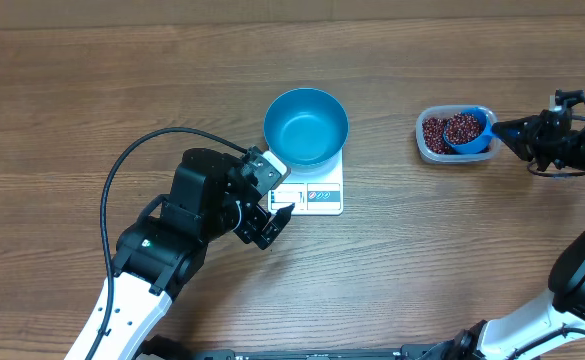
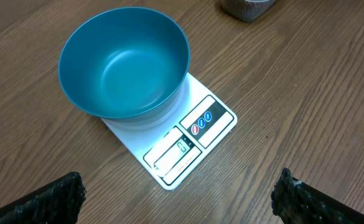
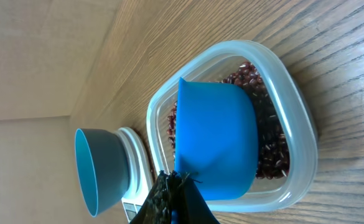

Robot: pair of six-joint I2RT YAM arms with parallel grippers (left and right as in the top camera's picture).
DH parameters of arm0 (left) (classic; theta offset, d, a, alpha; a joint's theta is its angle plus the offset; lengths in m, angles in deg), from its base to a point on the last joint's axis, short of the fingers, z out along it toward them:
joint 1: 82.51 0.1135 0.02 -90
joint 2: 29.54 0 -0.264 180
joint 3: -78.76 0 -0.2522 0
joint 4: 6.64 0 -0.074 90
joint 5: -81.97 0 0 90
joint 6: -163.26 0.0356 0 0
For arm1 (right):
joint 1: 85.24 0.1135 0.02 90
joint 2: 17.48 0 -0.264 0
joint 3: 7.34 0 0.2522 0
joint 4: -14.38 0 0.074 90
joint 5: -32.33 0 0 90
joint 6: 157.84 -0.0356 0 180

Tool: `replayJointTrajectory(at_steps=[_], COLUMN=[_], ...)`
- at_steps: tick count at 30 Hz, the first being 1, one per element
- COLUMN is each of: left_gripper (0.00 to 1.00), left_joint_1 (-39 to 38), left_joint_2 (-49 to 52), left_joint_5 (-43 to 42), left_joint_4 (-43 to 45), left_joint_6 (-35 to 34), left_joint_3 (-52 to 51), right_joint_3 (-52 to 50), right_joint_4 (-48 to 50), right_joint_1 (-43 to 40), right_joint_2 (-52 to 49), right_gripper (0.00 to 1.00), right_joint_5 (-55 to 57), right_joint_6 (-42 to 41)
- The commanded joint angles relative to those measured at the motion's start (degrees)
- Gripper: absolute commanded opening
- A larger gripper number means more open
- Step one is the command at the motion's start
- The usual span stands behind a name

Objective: Scoop item into bowl and weigh 150g on scale
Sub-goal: 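Lift the full blue scoop and carry it left toward the teal bowl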

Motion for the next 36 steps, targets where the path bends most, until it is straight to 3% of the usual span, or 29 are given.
replayJointTrajectory(at_steps=[1, 36], left_gripper=[1.0, 1.0], left_joint_1=[0.24, 0.24], left_joint_2=[-0.74, -0.74], left_joint_5=[-0.87, -0.87], left_joint_4=[-0.02, -0.02], left_joint_6=[0.46, 0.46], left_joint_3=[-0.5, -0.5], right_joint_3=[-0.31, -0.31], right_joint_4=[0.46, -0.59], right_joint_1=[-0.39, -0.39], right_joint_2=[-0.07, -0.07], right_gripper=[0.04, 0.04], right_joint_5=[-3.34, -15.43], right_joint_6=[0.59, 1.55])
